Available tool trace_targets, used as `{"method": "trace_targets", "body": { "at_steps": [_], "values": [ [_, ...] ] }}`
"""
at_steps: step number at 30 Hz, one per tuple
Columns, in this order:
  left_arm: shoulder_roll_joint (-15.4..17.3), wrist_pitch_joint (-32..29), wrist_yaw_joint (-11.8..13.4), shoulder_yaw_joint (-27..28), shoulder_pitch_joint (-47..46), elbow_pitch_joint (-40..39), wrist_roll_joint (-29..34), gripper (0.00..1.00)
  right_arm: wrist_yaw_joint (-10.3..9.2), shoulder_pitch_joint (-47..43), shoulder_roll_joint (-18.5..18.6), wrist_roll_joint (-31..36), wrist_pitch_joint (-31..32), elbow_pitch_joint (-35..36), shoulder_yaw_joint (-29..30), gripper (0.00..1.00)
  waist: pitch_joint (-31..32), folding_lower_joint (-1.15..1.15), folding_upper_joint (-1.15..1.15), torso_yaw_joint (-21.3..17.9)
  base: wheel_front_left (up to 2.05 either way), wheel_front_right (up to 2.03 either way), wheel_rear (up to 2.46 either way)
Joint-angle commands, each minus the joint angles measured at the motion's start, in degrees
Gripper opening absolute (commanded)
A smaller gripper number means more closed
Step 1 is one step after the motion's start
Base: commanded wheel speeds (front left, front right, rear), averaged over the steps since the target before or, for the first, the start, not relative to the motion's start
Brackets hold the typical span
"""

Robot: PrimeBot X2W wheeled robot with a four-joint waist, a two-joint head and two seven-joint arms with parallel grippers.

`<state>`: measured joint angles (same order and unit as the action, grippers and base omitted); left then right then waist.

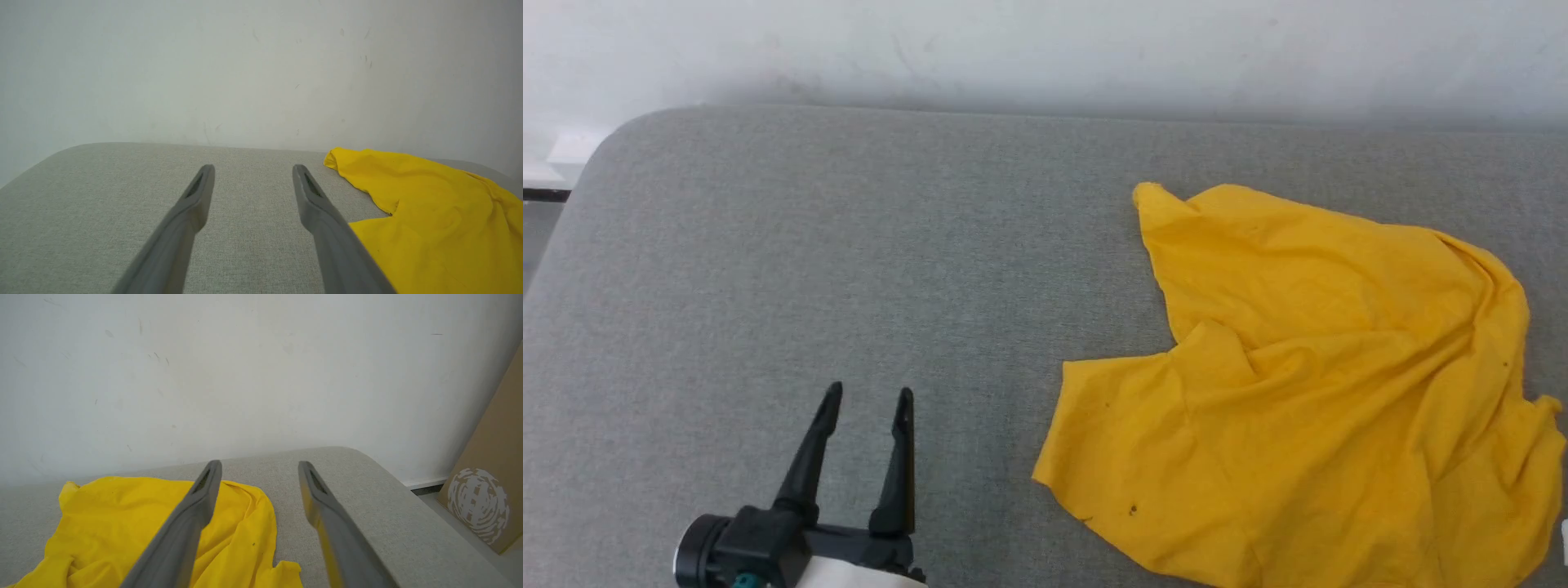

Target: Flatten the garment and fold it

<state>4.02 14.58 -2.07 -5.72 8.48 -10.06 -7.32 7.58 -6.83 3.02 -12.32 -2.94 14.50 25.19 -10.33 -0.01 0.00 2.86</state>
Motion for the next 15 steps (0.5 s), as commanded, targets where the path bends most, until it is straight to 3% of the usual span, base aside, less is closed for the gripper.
{"method": "trace_targets", "body": {
  "at_steps": [1, 5, 9, 15],
  "values": [
    [0.4, -0.3, -0.6, -0.3, 0.2, 0.2, 0.5, 1.0, -0.09, -0.3, -0.1, -0.6, -0.6, 0.0, -0.3, 1.0, -0.2, 0.01, 0.0, -1.0, 0.0, 0.0, 0.0],
    [1.9, -5.7, -2.6, -3.6, -3.0, 1.6, 1.1, 1.0, -0.09, -0.4, -0.1, 0.1, -1.5, 0.5, -0.3, 1.0, -0.7, 0.01, 0.0, -1.6, 0.0, 0.0, 0.0],
    [4.2, -15.0, -4.7, -9.7, -8.5, 4.5, 0.6, 1.0, -0.09, 1.0, -0.1, 0.6, -0.6, 1.8, 0.0, 1.0, -1.6, 0.01, 0.0, -1.5, 0.0, 0.0, 0.0],
    [8.1, -25.7, -5.4, -18.9, -17.3, 10.4, -2.3, 1.0, -0.09, 2.0, -0.1, 0.8, 0.6, 2.6, -0.8, 1.0, -3.2, 0.01, 0.0, -1.2, 0.0, 0.0, 0.0]
  ]
}}
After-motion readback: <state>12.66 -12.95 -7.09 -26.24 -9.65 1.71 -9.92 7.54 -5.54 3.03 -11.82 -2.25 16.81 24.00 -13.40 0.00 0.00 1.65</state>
